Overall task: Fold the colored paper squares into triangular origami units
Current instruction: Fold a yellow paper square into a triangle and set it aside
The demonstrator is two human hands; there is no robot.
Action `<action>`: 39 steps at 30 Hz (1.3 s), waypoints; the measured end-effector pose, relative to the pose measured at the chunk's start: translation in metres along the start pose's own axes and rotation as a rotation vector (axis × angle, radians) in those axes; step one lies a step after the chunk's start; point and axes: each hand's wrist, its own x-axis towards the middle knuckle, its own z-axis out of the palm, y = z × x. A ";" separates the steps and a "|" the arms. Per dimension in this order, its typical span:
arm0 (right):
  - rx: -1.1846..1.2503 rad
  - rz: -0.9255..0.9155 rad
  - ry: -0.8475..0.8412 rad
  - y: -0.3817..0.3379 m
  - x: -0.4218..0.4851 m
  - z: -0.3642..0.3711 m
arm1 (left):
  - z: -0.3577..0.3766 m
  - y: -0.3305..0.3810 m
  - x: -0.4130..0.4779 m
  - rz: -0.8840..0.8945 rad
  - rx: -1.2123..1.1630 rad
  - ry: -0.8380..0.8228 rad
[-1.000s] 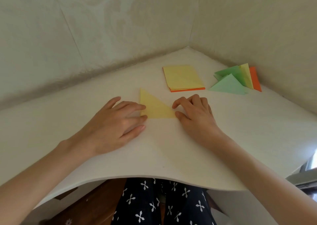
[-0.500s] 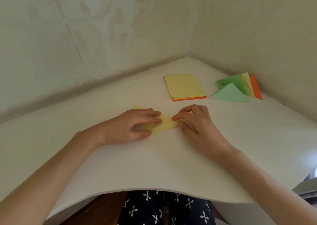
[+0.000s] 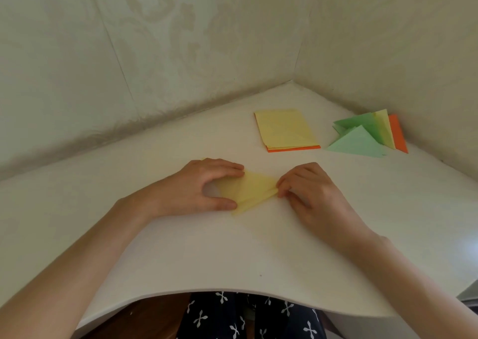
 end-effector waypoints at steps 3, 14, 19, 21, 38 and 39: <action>-0.005 0.011 0.035 -0.002 -0.001 0.000 | 0.003 0.003 0.002 -0.007 0.023 0.045; -0.014 0.200 0.145 -0.007 -0.004 -0.005 | 0.012 0.018 0.002 -0.002 0.204 0.246; 0.004 0.179 0.134 -0.007 0.000 -0.005 | 0.010 0.018 0.012 -0.108 0.081 0.359; 0.015 0.194 0.126 -0.006 0.002 -0.005 | 0.008 0.017 0.020 -0.132 -0.004 0.385; 0.173 0.460 -0.156 0.002 0.019 -0.012 | 0.012 0.014 0.054 -0.282 -0.037 0.419; 0.177 0.491 -0.169 0.001 0.022 -0.011 | 0.012 0.014 0.053 -0.274 -0.033 0.422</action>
